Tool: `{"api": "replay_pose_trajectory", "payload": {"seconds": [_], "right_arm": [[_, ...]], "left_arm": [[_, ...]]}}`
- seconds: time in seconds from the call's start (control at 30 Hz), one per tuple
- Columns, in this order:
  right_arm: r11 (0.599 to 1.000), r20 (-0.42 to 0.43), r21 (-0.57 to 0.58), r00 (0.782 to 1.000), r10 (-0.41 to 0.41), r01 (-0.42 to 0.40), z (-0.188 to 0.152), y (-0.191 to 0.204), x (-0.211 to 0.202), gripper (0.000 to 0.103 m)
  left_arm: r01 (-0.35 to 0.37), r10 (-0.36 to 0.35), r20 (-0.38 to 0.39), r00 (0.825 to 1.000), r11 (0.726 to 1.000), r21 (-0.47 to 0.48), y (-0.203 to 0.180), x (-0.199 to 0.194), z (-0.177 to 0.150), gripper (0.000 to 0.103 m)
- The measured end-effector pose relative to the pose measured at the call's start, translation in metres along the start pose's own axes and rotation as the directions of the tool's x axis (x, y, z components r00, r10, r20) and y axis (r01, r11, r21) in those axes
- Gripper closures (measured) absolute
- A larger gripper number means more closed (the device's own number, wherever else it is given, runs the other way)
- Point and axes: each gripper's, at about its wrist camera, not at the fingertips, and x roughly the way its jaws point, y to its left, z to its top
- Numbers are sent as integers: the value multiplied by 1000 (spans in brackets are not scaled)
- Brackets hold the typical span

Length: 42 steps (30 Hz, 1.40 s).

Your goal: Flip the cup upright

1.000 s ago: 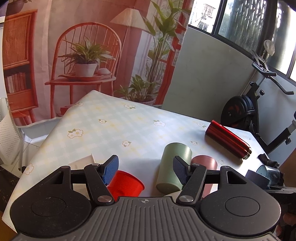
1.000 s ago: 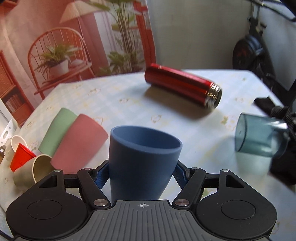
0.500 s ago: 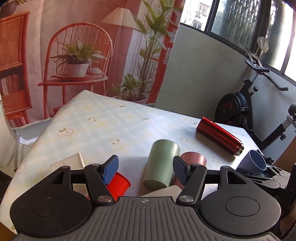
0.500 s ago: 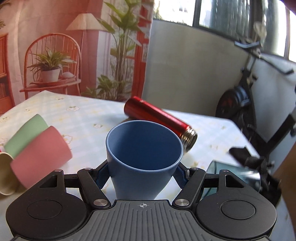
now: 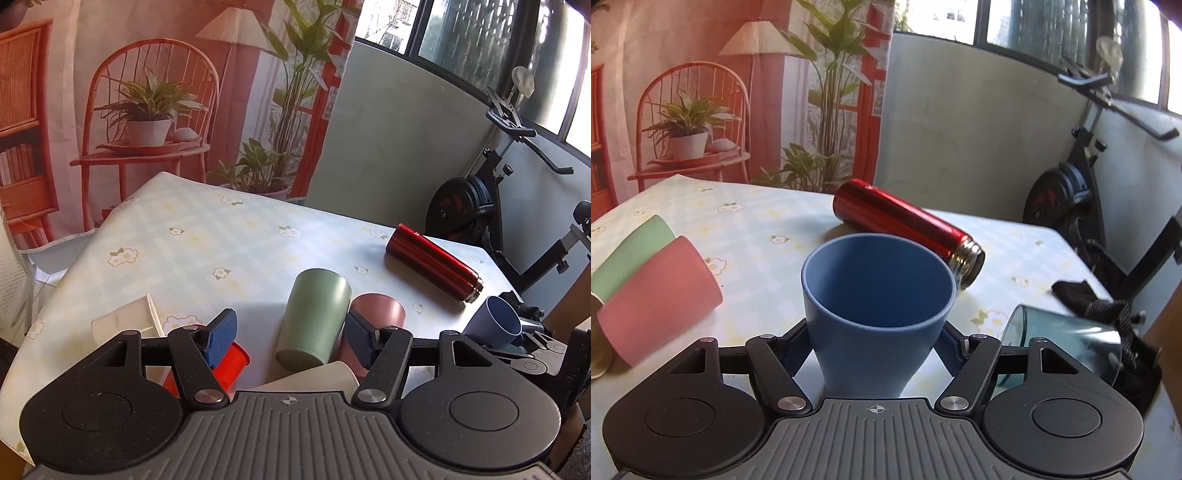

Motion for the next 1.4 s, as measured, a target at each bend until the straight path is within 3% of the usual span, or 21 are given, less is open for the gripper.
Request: {"api": "replay_pose_trajectory", "payload": {"seconds": [0.13,0.4,0.5,0.57,0.97,1.4], "right_arm": [[999,-17,45,1000,5,-4,-4,-7,-3,18],[997,-20,79,1000,-8,10,-4,-13,-32,7],[994,-42,109,999,7,-2,5,-11,-47,7],[991,-51,132,999,10,-3,13,-8,-59,0],[973,-3,215,997,81,-79,55,13,-127,0],[976,12,214,999,38,-40,67,16,-164,0]], "left_arm": [[-3,3,4,1000,1000,1,-1,0,0,36],[6,-6,20,1000,999,45,-8,-5,2,35],[11,-13,27,1000,998,67,-10,-8,6,25],[15,-19,39,999,996,83,-12,-12,8,18],[31,-42,82,996,990,137,-21,-32,25,9],[75,-101,124,987,978,196,-39,-56,35,7]]}}
